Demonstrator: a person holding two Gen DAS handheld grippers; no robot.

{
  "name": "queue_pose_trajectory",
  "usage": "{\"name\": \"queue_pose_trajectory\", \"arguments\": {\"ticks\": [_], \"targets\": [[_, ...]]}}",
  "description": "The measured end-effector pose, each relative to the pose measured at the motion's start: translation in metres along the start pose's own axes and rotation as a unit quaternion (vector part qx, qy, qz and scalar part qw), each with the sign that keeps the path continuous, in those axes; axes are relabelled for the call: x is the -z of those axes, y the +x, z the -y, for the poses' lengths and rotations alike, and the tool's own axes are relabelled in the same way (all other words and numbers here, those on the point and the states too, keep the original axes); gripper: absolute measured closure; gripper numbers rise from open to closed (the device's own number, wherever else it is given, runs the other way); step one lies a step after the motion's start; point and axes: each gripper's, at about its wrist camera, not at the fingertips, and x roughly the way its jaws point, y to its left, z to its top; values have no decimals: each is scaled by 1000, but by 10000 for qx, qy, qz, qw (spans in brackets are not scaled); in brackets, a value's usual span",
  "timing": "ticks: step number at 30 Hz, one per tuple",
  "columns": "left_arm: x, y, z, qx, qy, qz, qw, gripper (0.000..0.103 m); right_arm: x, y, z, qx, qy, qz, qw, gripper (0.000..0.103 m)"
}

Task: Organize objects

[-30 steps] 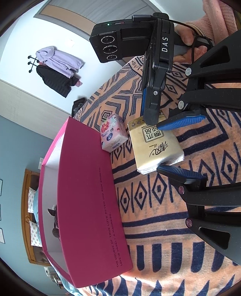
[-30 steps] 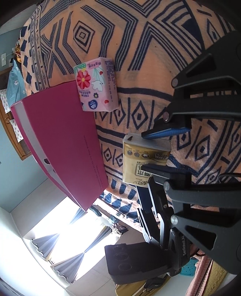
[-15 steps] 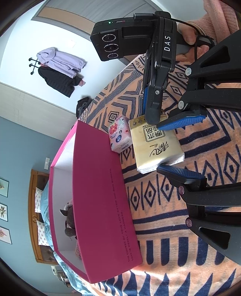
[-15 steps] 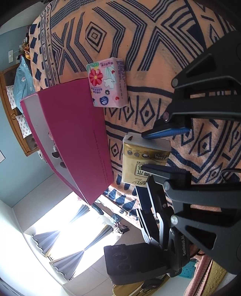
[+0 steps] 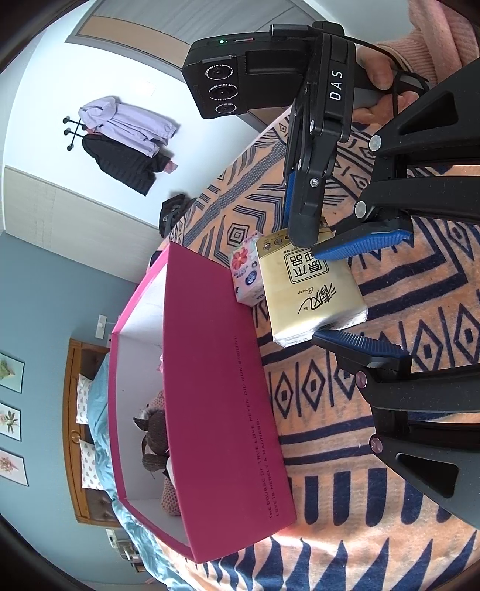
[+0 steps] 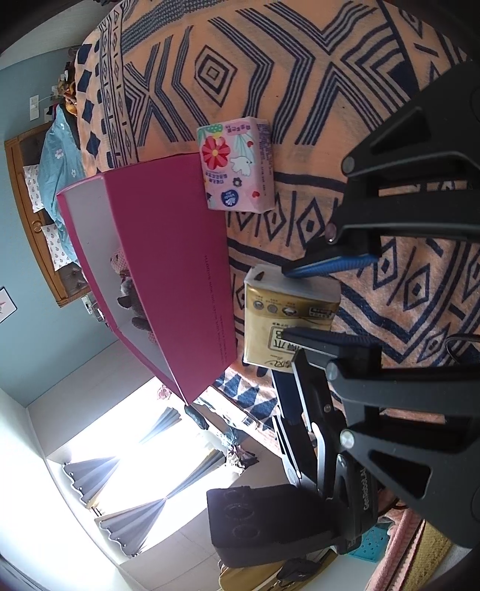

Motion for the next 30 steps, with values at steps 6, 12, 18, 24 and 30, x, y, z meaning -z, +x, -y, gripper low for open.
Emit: {"name": "queue_pose_trajectory", "arguments": {"ticks": [6, 12, 18, 24, 30], "targets": [[-4, -1, 0, 2, 20, 50, 10000, 64, -2, -1, -1, 5, -31, 25, 10000, 72], [-10, -3, 0, -13, 51, 107, 9999, 63, -9, -3, -2, 22, -107, 87, 9999, 72], [-13, -5, -1, -46, 73, 165, 9998, 64, -14, -2, -2, 5, -149, 133, 9998, 72], [-16, -5, -1, -60, 91, 197, 9997, 64, -16, -2, -4, 4, -184, 150, 9997, 72], [-20, -6, -1, -79, 103, 232, 9996, 64, -20, -2, -4, 3, -205, 174, 9996, 72]]}}
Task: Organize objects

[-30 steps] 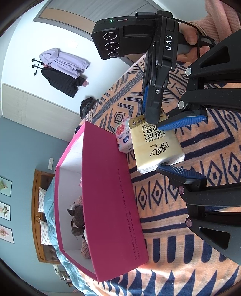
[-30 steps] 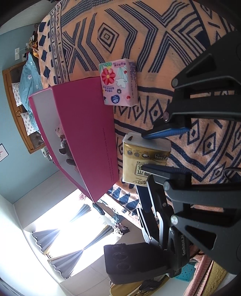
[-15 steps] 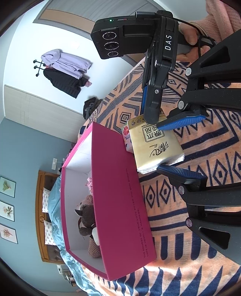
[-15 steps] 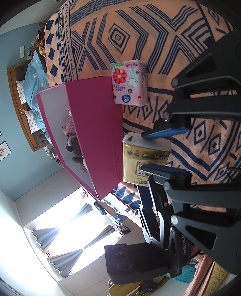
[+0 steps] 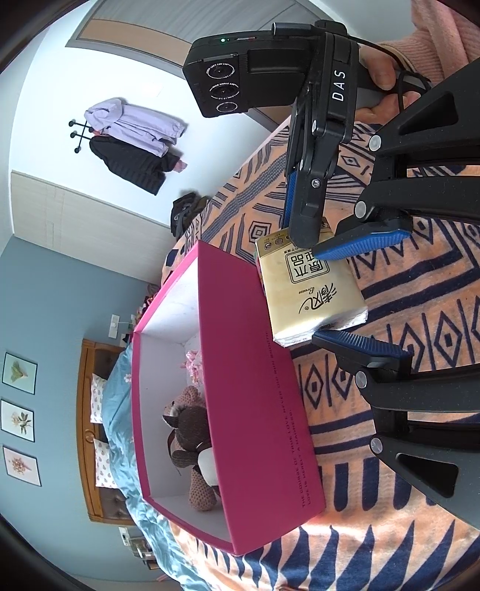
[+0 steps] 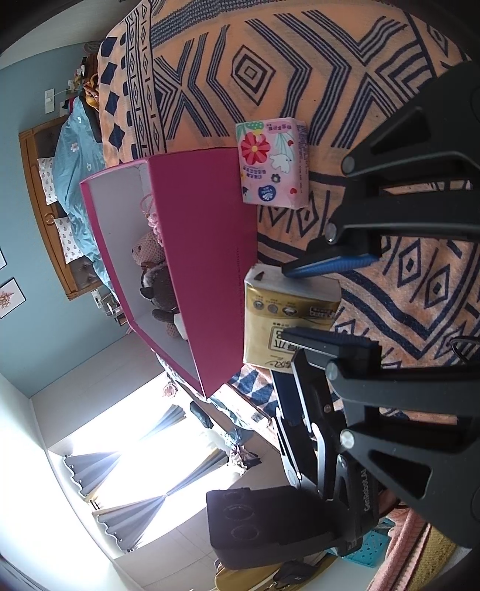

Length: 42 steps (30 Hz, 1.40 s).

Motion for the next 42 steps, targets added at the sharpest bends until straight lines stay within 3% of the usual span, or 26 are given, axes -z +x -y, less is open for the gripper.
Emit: {"name": "queue_pose_trajectory", "arguments": {"ticks": [42], "targets": [[-36, -2, -2, -109, 193, 306, 9993, 64, -35, -5, -6, 35, -268, 337, 9991, 72]]}}
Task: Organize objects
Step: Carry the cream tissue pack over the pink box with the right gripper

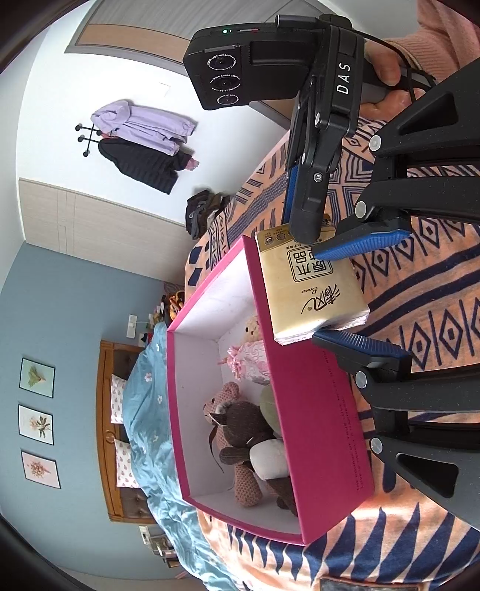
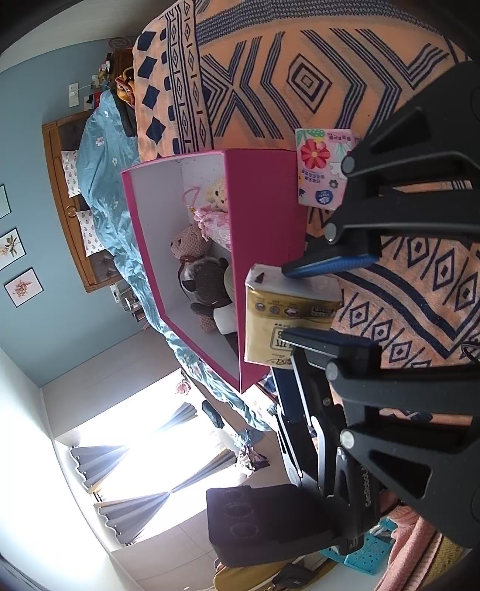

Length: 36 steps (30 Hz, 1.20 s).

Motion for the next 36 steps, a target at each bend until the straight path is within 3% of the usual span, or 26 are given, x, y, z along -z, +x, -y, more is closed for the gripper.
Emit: {"name": "queue_pose_trajectory", "arguments": {"ticks": [36], "targets": [[-24, 9, -7, -24, -7, 76, 10000, 64, -32, -1, 4, -35, -128, 253, 9996, 71]]}}
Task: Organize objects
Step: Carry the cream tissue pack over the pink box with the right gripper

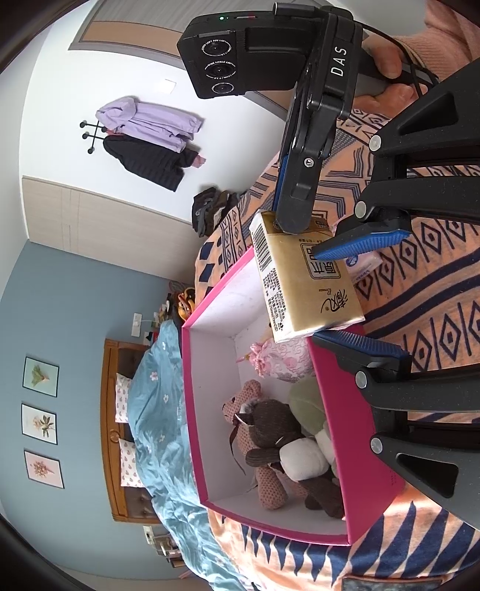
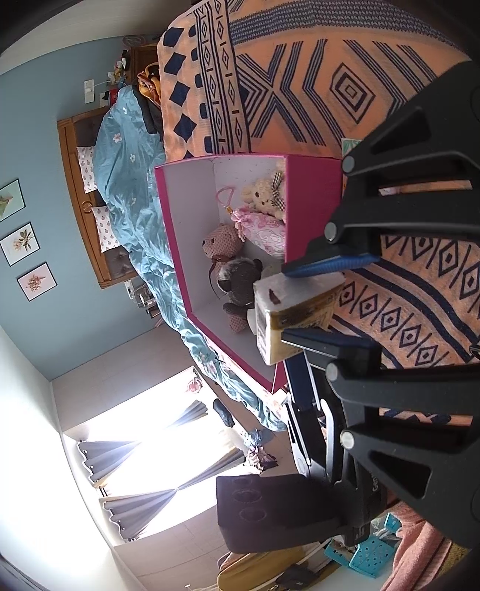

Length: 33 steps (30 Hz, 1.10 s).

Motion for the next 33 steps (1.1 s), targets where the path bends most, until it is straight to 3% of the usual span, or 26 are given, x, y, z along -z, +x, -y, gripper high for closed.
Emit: {"name": "queue_pose_trajectory", "arguments": {"ticks": [33], "targets": [[-21, 8, -4, -141, 88, 58, 9998, 63, -16, 9, 9, -9, 156, 63, 9999, 71]]}}
